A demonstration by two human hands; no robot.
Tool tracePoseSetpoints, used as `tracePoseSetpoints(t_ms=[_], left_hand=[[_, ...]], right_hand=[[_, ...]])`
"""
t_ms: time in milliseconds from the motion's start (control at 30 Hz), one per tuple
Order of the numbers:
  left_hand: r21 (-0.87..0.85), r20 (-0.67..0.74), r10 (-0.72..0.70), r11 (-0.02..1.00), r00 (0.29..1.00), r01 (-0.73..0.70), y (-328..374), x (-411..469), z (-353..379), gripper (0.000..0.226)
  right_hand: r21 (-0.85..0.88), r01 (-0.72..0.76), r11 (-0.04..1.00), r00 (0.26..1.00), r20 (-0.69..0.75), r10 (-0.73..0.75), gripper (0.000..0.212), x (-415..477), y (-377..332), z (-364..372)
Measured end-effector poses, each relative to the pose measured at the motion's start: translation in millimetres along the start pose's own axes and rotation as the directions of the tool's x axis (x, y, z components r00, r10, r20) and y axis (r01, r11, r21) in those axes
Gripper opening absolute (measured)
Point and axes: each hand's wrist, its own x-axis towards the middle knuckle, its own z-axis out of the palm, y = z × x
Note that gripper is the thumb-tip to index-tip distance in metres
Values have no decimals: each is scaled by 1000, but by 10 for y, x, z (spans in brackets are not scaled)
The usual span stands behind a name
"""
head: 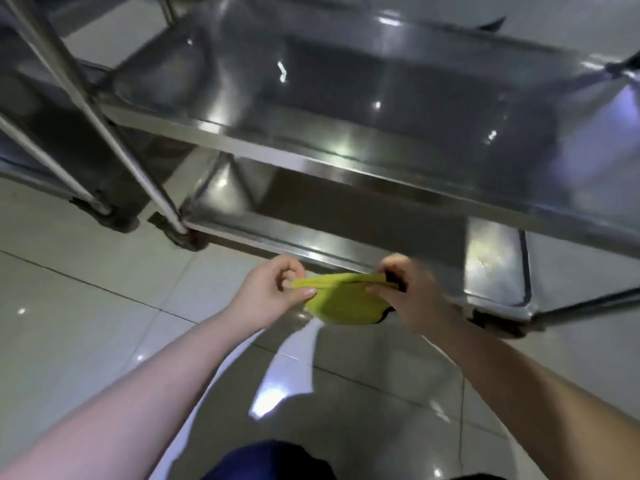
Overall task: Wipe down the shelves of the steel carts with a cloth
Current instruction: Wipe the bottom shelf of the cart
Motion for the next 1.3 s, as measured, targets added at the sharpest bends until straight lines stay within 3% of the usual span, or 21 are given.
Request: tracePoseSetpoints(t_ms=[133, 333, 400, 467, 567, 600, 633, 667, 700, 733, 800, 933, 1033, 1167, 1233, 1300], left_hand=[[85, 134, -58, 995, 989, 47, -245, 345, 769, 34], [43, 247, -244, 970, 938, 241, -321, 894, 1662, 25], [-59, 217, -236, 966, 947, 253, -210, 1078, 1955, 27], [-168, 133, -213, 958, 968, 234, -63, 1295, 2238, 24], [-152, -36, -74, 986, 997, 67, 39, 1611, 2618, 18], [-11, -67, -20, 1000, 998, 20, -6, 1688, 2714, 24], [248, -74, 26, 969, 997, -7, -77, 1722, 2777, 34], [534, -48, 51, 845, 998, -17, -185, 1725, 2810, 42], [717, -14, 75, 696, 997, -42, -295, 1714, 2816, 49], [804, 28, 107, 589, 994, -86, -401, 1710, 2799, 52], [859, 124, 189, 470, 974, -200, -597, 1741, 2734, 55], [872, 242, 201, 383, 949, -304, -789, 1922, 2629, 63], [876, 207, 137, 415, 969, -246, -822, 1935, 2629, 63], [865, 137, 102, 473, 985, -169, -812, 1932, 2641, 59], [848, 121, 122, 503, 985, -167, -802, 1932, 2651, 57], [822, 95, 146, 546, 985, -160, -800, 1936, 2649, 57]], right_hand=[[48, -173, 984, 978, -107, 177, 33, -297, 685, -293], [162, -188, 969, 909, -345, 234, 26, -512, 1296, -604], [176, -198, 964, 854, -451, 258, 20, -428, 1429, -786], [82, -208, 975, 785, -580, 217, 16, -238, 1493, -1036], [21, -229, 973, 706, -684, 181, 30, 176, 1620, -1400], [-13, -292, 956, 704, -679, 206, 40, 329, 1730, -1452], [-159, -427, 890, 725, -649, 231, 51, 457, 1839, -1444], [-360, -548, 755, 763, -586, 274, 61, 548, 1948, -1375], [-533, -571, 625, 808, -499, 312, 66, 604, 2047, -1252], [-631, -536, 560, 844, -400, 357, 68, 619, 2111, -1085], [-697, -451, 557, 880, -245, 406, 63, 561, 2193, -748], [-718, -391, 576, 918, -256, 303, 54, 518, 2345, -716], [-652, -442, 616, 895, -279, 348, 52, 630, 2595, -1187], [-629, -589, 508, 806, -406, 431, 55, 728, 2903, -1718], [-622, -623, 474, 780, -455, 429, 55, 851, 2845, -1560], [-664, -548, 509, 835, -405, 372, 57, 1004, 2618, -1124]])
